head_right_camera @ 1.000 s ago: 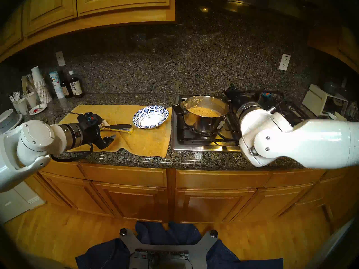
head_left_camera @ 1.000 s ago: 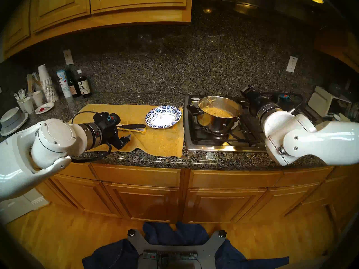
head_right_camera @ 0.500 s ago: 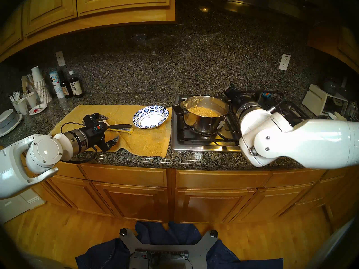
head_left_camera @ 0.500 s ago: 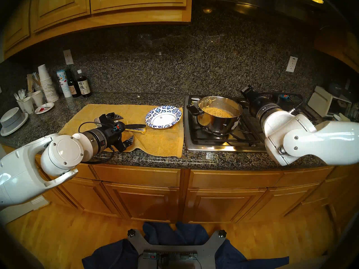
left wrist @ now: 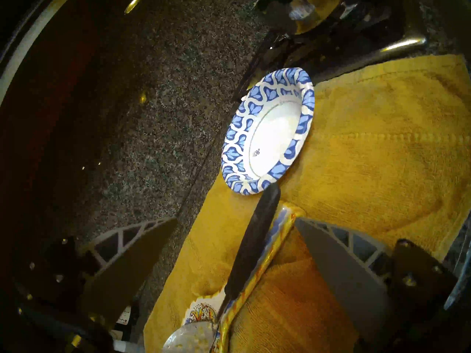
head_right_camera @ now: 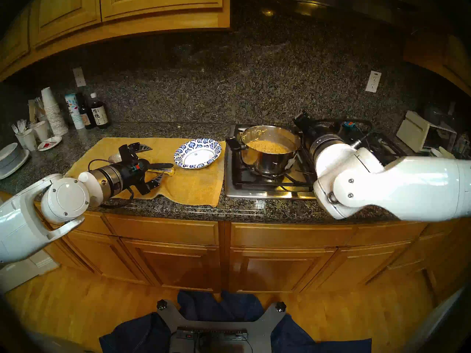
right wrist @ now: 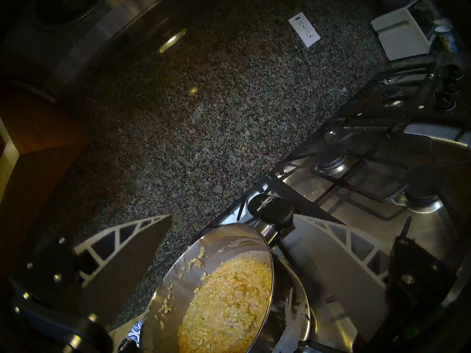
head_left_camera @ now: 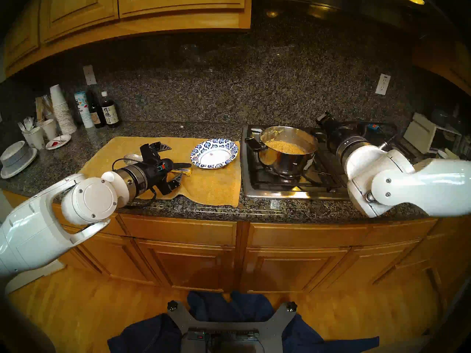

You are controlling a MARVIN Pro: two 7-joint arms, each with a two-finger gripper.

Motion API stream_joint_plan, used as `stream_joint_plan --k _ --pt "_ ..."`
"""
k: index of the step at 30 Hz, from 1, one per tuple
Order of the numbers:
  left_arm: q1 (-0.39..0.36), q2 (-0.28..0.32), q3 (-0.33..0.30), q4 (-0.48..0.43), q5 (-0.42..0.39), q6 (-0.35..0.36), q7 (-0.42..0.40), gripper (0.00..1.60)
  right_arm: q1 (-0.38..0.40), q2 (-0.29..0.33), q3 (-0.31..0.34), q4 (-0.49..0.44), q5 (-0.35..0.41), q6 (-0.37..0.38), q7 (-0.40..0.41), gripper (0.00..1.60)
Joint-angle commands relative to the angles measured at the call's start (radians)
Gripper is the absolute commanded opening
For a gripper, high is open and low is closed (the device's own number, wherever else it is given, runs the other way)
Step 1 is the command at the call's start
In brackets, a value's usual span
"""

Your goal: Scoop oatmeal into bowl

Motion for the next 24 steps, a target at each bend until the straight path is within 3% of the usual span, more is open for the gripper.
stream_joint_plan --k 1,3,6,7,8,12,13,14,15,16,20,21,24 --pt "-0.112 -0.059 0.001 0.021 0.105 -0.015 -0.049 1.60 0.029 0.000 0.022 0.000 -0.014 -0.003 0.007 1.60" --pt "-0.116 -0.067 -0.003 0.030 0.137 -0.019 -0.074 1.60 0.029 0.000 0.022 0.000 -0.014 -0.003 0.007 1.60" --pt "-0.181 -0.075 0.041 0.054 0.172 -0.019 -0.124 1.60 0.029 0.000 0.021 0.000 -0.014 -0.003 0.007 1.60" --pt "-0.128 -0.086 -0.009 0.047 0.194 -0.029 -0.133 1.60 0.029 0.000 0.021 0.000 -0.014 -0.003 0.007 1.60" --pt "-0.180 -0.084 0.033 0.060 0.195 -0.023 -0.151 1.60 0.030 0.000 0.021 0.000 -0.014 -0.003 0.007 1.60" --pt "-0.189 -0.093 0.024 0.067 0.234 -0.028 -0.219 1.60 0.030 0.000 0.021 0.000 -0.014 -0.003 0.007 1.60" --pt "-0.219 -0.092 0.048 0.075 0.238 -0.024 -0.234 1.60 0.030 0.000 0.021 0.000 -0.014 -0.003 0.007 1.60" --pt "-0.201 -0.101 0.028 0.073 0.252 -0.028 -0.246 1.60 0.030 0.000 0.021 0.000 -0.014 -0.003 0.007 1.60" --pt "-0.229 -0.103 0.050 0.082 0.258 -0.027 -0.258 1.60 0.030 0.000 0.021 0.000 -0.015 -0.003 0.007 1.60" --pt "-0.208 -0.114 0.029 0.082 0.274 -0.032 -0.263 1.60 0.030 0.000 0.021 0.000 -0.015 -0.003 0.007 1.60" --pt "-0.273 -0.138 0.070 0.109 0.299 -0.033 -0.303 1.60 0.030 0.000 0.020 0.000 -0.014 -0.004 0.008 1.60" --pt "-0.237 -0.151 0.033 0.104 0.315 -0.041 -0.308 1.60 0.031 0.000 0.020 0.000 -0.014 -0.004 0.008 1.60" --pt "-0.289 -0.163 0.071 0.125 0.333 -0.041 -0.333 1.60 0.031 0.000 0.020 0.000 -0.015 -0.004 0.008 1.60"
